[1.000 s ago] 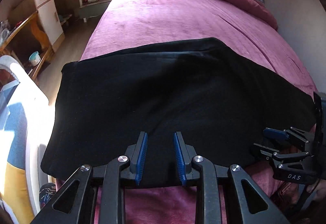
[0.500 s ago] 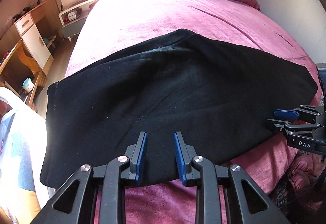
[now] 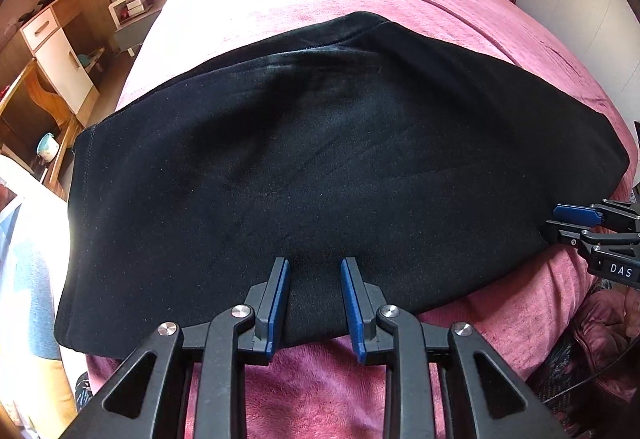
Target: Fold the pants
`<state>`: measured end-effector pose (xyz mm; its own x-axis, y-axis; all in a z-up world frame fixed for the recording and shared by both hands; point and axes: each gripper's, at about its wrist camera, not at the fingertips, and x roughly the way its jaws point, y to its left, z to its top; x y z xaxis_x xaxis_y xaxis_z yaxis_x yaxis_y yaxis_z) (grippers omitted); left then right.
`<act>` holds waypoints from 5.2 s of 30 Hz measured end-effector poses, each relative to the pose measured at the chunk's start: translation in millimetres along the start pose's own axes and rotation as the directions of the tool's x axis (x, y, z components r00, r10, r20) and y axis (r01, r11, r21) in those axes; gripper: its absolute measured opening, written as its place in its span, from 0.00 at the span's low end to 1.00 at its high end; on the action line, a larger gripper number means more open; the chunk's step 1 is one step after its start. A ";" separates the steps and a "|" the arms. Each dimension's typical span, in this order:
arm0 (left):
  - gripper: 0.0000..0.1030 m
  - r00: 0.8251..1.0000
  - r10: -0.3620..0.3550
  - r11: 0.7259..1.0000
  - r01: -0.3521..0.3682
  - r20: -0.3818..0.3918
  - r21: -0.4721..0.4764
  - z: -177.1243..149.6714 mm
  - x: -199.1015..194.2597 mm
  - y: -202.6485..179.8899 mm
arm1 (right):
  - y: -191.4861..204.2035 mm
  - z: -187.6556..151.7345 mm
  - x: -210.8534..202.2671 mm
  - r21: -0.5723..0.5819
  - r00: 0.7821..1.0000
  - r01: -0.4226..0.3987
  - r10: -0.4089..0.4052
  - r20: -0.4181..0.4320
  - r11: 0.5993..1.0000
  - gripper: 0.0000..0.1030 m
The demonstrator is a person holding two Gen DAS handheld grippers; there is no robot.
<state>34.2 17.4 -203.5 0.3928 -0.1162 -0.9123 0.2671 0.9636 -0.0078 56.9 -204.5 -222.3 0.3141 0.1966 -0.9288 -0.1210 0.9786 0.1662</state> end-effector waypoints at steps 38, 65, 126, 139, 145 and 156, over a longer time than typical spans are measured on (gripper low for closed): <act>0.32 0.982 -0.135 0.980 0.112 0.134 0.168 54.0 -27.4 -88.9 | -292.5 -115.9 -112.3 0.816 0.938 -0.201 -0.133 0.320 0.542 0.45; 0.81 0.988 -0.150 0.988 0.149 0.039 0.034 54.0 -2.5 -73.3 | -430.5 -106.7 -131.2 0.855 0.842 -0.377 -0.251 0.477 0.357 0.17; 0.39 0.809 -0.586 0.775 0.546 -0.040 -0.318 64.4 10.2 11.6 | -26.8 24.3 -5.2 -0.045 0.983 -0.155 0.158 0.088 0.987 0.04; 0.46 0.766 -0.639 0.727 0.569 -0.075 -0.385 77.1 34.2 -14.1 | -6.9 16.3 -4.3 -0.083 0.967 -0.239 0.245 0.076 0.968 0.03; 0.46 0.751 -0.649 0.728 0.566 -0.123 -0.388 87.4 46.9 -36.6 | -10.9 14.7 -1.7 -0.078 0.965 -0.246 0.252 0.075 0.966 0.04; 0.51 0.694 -0.720 0.589 0.617 0.007 -0.522 70.0 47.3 -22.7 | -32.3 9.0 -4.6 0.022 0.946 -0.314 0.310 0.093 0.949 0.08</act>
<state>108.3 -26.8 -217.8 0.0864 -0.7762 -0.6245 -0.0594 0.6217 -0.7810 67.8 -236.5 -220.5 0.3469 0.4954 -0.7964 -0.1930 0.8687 0.4562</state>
